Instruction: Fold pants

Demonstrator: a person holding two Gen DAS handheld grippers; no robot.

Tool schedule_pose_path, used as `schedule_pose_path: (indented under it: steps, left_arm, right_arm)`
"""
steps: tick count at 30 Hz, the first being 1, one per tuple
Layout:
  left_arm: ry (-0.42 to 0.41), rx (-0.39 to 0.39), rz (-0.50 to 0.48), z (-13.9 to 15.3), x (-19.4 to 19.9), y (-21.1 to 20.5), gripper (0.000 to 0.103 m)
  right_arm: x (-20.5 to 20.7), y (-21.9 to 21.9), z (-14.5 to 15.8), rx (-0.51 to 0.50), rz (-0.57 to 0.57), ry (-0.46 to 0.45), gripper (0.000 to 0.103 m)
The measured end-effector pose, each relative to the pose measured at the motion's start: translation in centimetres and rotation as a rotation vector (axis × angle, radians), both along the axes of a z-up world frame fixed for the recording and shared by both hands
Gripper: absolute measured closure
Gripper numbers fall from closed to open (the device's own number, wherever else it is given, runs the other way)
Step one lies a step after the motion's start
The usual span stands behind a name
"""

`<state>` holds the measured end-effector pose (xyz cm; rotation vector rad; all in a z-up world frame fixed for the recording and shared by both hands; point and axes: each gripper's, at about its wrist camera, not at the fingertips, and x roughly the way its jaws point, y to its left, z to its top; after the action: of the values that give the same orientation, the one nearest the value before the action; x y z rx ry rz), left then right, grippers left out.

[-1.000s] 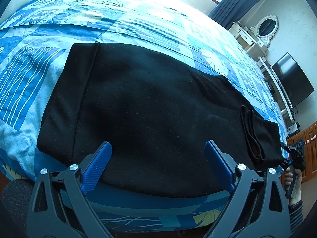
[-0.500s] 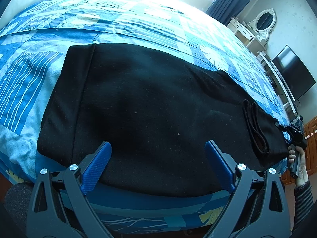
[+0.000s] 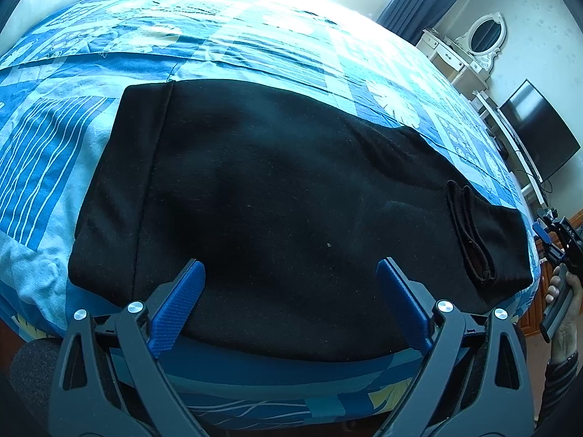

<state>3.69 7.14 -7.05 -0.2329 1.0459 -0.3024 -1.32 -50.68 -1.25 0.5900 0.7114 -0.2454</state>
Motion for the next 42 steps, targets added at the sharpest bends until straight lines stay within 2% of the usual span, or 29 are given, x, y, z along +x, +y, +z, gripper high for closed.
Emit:
schedule_pose_path:
  steps: [1, 3, 8, 11, 13, 17, 19, 22, 27, 30, 33, 37, 39, 41, 42]
  left_arm:
    - [0.001, -0.003, 0.001, 0.0, 0.0, 0.1, 0.008]
    - [0.003, -0.006, 0.002, 0.0, 0.0, 0.1, 0.008]
    - [-0.003, 0.010, -0.003, 0.0, -0.1, 0.0, 0.008]
    - [-0.007, 0.020, -0.010, 0.0, -0.1, -0.1, 0.008]
    - [-0.007, 0.020, -0.012, 0.0, -0.1, -0.1, 0.008]
    - [0.001, -0.007, -0.002, 0.1, -0.1, 0.2, 0.008]
    - [0.008, -0.034, 0.008, 0.4, 0.0, 0.6, 0.008]
    - [0.016, -0.098, 0.022, 1.2, 0.2, 1.5, 0.008]
    - [-0.047, -0.237, 0.086, 3.9, 0.5, 4.7, 0.008]
    - [-0.074, -0.278, 0.130, 4.6, 0.9, 7.3, 0.008]
    - [-0.061, -0.319, 0.179, 3.9, 1.8, 10.4, 0.008]
    - [-0.033, -0.322, 0.165, 2.7, 3.3, 13.1, 0.012]
    - [0.017, -0.370, 0.130, 1.4, 4.0, 13.9, 0.022]
    - [0.075, -0.404, 0.111, -0.1, 4.7, 14.1, 0.023]
    - [0.093, -0.388, 0.111, -0.6, 5.1, 14.1, 0.023]
  right_arm:
    - [-0.2, -0.6, 0.1, -0.008, -0.022, 0.000, 0.052]
    - [-0.5, -0.8, -0.1, 0.062, 0.009, -0.020, 0.052]
    - [1.7, 5.1, -2.5, 0.366, 0.274, 0.035, 0.052]
    - [2.4, 10.0, -4.0, 0.495, 0.431, 0.077, 0.052]
    - [2.8, 12.7, -5.0, 0.544, 0.508, 0.114, 0.052]
    - [3.4, 16.8, -6.7, 0.557, 0.620, 0.198, 0.052]
    - [3.4, 17.9, -6.8, 0.517, 0.643, 0.220, 0.049]
    - [3.3, 18.7, -6.5, 0.489, 0.647, 0.210, 0.041]
    - [2.8, 17.9, -5.5, 0.483, 0.631, 0.179, 0.041]
    - [2.4, 16.9, -4.8, 0.446, 0.602, 0.168, 0.041]
    - [2.0, 16.2, -4.5, 0.445, 0.581, 0.166, 0.041]
    - [1.6, 16.0, -4.7, 0.460, 0.565, 0.172, 0.040]
    - [1.5, 16.3, -4.8, 0.463, 0.564, 0.178, 0.040]
    - [1.6, 16.7, -5.0, 0.462, 0.564, 0.185, 0.040]
    - [1.7, 16.9, -5.0, 0.464, 0.566, 0.187, 0.040]
